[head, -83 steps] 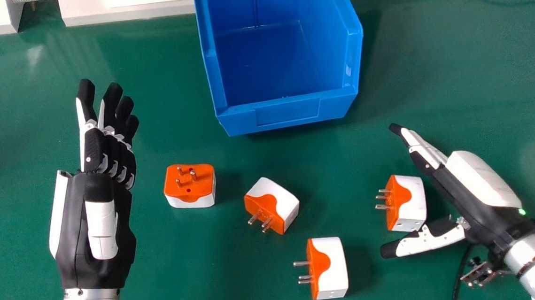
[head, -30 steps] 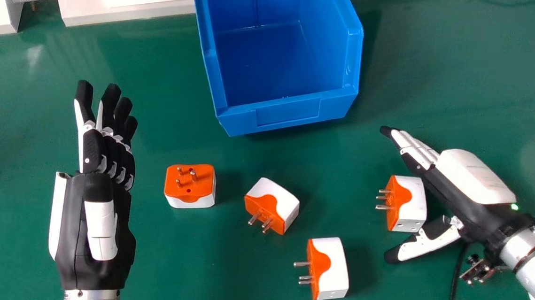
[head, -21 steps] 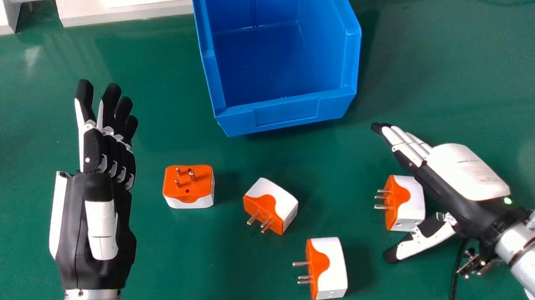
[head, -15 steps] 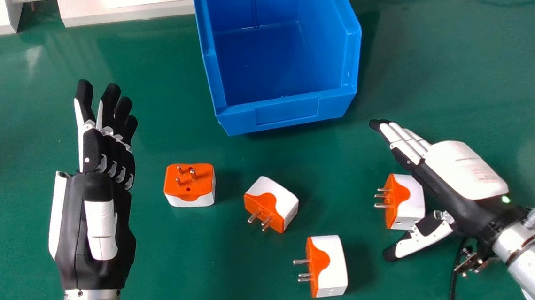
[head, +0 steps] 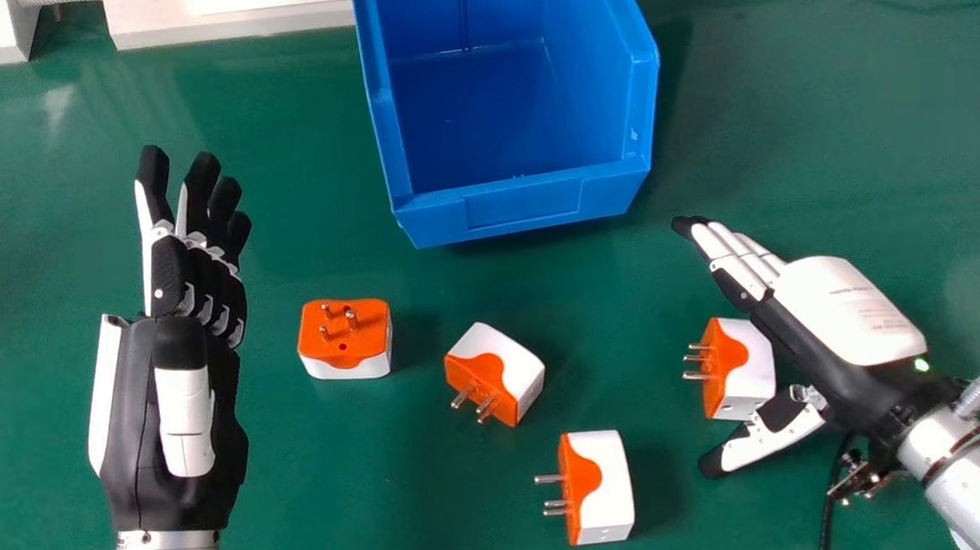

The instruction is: Pick all objects and put in blue box

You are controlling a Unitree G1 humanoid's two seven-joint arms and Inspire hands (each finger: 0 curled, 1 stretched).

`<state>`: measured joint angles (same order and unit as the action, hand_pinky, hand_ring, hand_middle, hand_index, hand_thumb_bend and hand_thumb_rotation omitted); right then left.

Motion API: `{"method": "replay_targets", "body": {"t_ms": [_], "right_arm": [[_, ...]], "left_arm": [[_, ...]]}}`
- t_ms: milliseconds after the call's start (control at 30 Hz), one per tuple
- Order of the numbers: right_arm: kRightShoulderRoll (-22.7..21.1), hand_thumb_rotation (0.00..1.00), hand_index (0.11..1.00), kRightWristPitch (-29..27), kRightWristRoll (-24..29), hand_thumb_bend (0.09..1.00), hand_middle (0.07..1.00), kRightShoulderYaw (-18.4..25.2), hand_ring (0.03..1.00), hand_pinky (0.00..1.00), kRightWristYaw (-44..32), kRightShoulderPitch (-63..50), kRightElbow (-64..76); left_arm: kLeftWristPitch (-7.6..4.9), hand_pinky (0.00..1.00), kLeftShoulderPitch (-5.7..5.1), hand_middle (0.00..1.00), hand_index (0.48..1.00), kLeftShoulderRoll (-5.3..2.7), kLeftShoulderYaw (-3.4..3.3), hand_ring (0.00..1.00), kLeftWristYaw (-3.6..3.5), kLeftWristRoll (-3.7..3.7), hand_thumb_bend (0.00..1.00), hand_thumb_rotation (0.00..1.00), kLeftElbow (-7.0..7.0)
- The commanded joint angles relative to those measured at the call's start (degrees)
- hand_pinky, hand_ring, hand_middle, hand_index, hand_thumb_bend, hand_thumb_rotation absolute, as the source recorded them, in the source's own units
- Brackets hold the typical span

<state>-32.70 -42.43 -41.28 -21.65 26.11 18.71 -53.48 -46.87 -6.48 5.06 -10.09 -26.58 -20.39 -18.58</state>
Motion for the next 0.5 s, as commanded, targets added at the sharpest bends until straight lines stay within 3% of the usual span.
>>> {"method": "replay_targets", "body": {"t_ms": [0,467], "right_arm": [[-1.33,0.14,1.0,2.64,-0.84,1.0,0.987,-0.09,0.951,0.83,1.01,0.24,-0.96],[-0.63,0.12,1.0,1.2,3.08,1.0,0.969,0.67,0.931,0.79,-2.48,-0.15,-2.43]], "left_arm": [[-0.8,1.0,0.03,1.0,1.0,0.15,-0.09,0.99,-0.36,-0.37,0.93,0.95,0.95],[-0.91,1.0,0.15,1.0,1.0,0.26,-0.26,0.99,-0.13,-0.1,0.94,0.95,0.81]]}}
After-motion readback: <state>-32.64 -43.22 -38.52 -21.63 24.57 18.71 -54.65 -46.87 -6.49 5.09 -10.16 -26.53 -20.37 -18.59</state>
